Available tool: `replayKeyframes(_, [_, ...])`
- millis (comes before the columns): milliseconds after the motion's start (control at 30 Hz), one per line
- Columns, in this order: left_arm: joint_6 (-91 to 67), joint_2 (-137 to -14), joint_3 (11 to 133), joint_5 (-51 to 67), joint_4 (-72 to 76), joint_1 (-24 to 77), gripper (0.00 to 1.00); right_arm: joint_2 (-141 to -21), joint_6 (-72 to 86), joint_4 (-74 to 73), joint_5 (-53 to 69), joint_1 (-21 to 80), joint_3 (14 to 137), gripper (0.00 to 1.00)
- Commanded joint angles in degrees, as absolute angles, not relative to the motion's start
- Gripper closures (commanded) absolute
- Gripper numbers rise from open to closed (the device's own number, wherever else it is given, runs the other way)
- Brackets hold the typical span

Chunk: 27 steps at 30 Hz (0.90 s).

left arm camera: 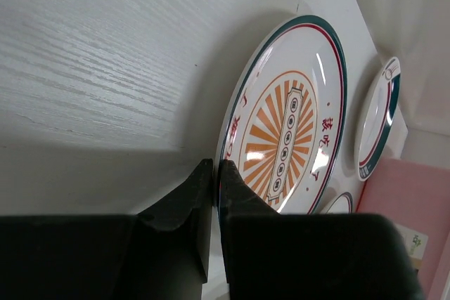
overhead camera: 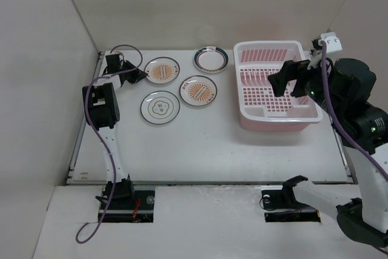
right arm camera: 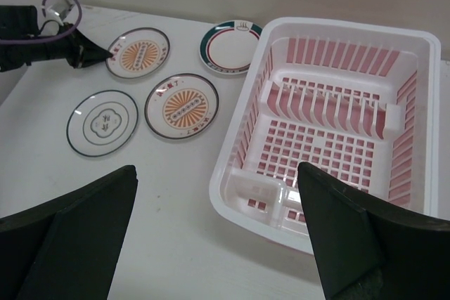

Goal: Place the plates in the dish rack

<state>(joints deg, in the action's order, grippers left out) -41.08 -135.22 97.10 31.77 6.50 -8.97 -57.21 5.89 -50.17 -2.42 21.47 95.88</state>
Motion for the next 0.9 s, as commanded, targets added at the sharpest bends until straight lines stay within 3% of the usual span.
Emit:
replayKeyframes(0, [-38.9,-134.6,99.3,28.4,1.0,-8.8,1.00,-58.7,6.5,-49.9,-3.3,22.5,95.7,0.00])
replayKeyframes(200, [-39.7,-127.5,103.5,27.9,-3.5,-8.3,1.00,-63.5,2.0,-45.5,-4.4,27.2,91.2,0.00])
replayKeyframes(367, [-41.1,-123.5,110.4,27.9,-17.7,-8.3,1.00,-69.2,-4.3,-36.4,-19.8,40.1,87.8,0.00])
replayKeyframes(633, [-44.6,-110.1,105.4,27.6,-28.9,-6.8,1.00,-82.0,-18.6,-20.1,-13.5,45.8,91.7,0.01])
replayKeyframes(867, [-49.5,-96.9,97.5,29.1,-34.8,-4.3,1.00,-95.3,-31.1,-17.2,-11.3,50.1,100.4,0.05])
